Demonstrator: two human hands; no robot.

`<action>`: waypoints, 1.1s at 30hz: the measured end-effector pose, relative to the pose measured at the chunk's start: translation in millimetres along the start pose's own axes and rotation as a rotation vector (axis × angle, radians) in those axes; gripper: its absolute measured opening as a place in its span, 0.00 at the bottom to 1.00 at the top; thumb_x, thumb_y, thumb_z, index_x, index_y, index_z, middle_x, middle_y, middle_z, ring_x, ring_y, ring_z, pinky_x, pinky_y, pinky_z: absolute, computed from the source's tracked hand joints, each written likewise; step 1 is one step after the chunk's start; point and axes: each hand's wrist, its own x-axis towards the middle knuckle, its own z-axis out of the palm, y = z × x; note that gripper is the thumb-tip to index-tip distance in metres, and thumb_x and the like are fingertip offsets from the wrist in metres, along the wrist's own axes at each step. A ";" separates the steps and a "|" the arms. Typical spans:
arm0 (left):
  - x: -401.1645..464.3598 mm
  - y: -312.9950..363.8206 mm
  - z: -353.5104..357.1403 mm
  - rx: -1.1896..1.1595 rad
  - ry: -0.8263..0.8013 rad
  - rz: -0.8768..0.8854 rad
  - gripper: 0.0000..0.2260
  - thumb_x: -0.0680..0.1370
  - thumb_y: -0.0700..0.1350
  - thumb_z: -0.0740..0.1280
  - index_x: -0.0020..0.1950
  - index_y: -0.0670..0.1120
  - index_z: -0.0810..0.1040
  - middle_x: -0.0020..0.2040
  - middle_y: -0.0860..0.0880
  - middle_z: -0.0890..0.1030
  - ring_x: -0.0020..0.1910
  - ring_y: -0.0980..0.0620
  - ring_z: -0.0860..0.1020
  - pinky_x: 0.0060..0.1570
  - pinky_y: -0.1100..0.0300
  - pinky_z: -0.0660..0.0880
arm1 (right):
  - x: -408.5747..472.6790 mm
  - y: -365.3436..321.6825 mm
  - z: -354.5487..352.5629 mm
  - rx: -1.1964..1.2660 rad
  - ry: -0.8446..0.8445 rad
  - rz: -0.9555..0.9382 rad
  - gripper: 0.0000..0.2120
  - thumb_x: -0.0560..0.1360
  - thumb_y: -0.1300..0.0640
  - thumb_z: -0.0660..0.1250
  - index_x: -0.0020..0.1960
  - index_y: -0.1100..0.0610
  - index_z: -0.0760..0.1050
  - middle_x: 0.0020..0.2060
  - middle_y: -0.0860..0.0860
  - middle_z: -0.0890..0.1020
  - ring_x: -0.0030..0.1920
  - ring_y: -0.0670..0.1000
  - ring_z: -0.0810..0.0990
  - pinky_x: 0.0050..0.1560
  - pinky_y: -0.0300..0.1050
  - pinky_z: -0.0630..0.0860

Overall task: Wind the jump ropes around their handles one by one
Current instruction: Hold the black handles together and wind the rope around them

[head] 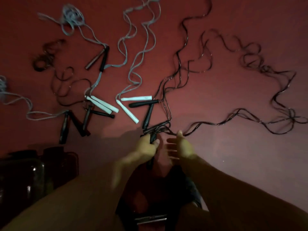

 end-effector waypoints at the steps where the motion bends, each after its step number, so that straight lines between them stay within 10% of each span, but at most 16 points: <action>1: -13.8 17.5 -13.8 -0.007 -0.053 0.011 0.05 0.81 0.44 0.65 0.51 0.42 0.76 0.40 0.45 0.77 0.40 0.48 0.76 0.40 0.59 0.70 | -17.2 -7.7 -5.4 -0.006 0.062 -0.083 0.24 0.83 0.43 0.51 0.48 0.57 0.78 0.43 0.54 0.81 0.38 0.52 0.76 0.39 0.44 0.69; 7: -107.7 119.5 -87.2 0.005 -0.229 0.129 0.06 0.78 0.44 0.72 0.47 0.43 0.78 0.32 0.46 0.79 0.29 0.49 0.79 0.34 0.60 0.79 | -121.1 -74.0 -26.6 0.073 0.126 -0.622 0.14 0.82 0.54 0.58 0.56 0.58 0.80 0.50 0.49 0.81 0.52 0.50 0.77 0.58 0.48 0.72; 11: -169.9 171.7 -111.6 0.047 -0.367 0.208 0.09 0.76 0.40 0.72 0.55 0.39 0.79 0.37 0.45 0.83 0.35 0.46 0.82 0.44 0.52 0.81 | -185.4 -91.4 -37.8 -0.304 0.034 -0.748 0.24 0.83 0.45 0.51 0.43 0.57 0.79 0.38 0.48 0.80 0.41 0.49 0.76 0.45 0.46 0.69; 22: -305.3 232.1 -127.2 0.294 -0.167 0.492 0.04 0.77 0.43 0.71 0.45 0.47 0.77 0.37 0.48 0.84 0.32 0.51 0.80 0.39 0.57 0.79 | -330.5 -98.0 -103.6 -0.438 -0.097 -1.063 0.13 0.82 0.48 0.58 0.63 0.46 0.76 0.34 0.45 0.79 0.25 0.36 0.72 0.31 0.31 0.65; 33: -396.4 277.9 -146.1 -0.039 -0.014 0.593 0.10 0.73 0.44 0.77 0.50 0.48 0.80 0.34 0.50 0.81 0.30 0.54 0.78 0.34 0.63 0.75 | -422.3 -131.7 -92.4 -0.123 0.067 -1.118 0.15 0.81 0.50 0.63 0.40 0.54 0.82 0.25 0.49 0.76 0.29 0.49 0.71 0.34 0.47 0.69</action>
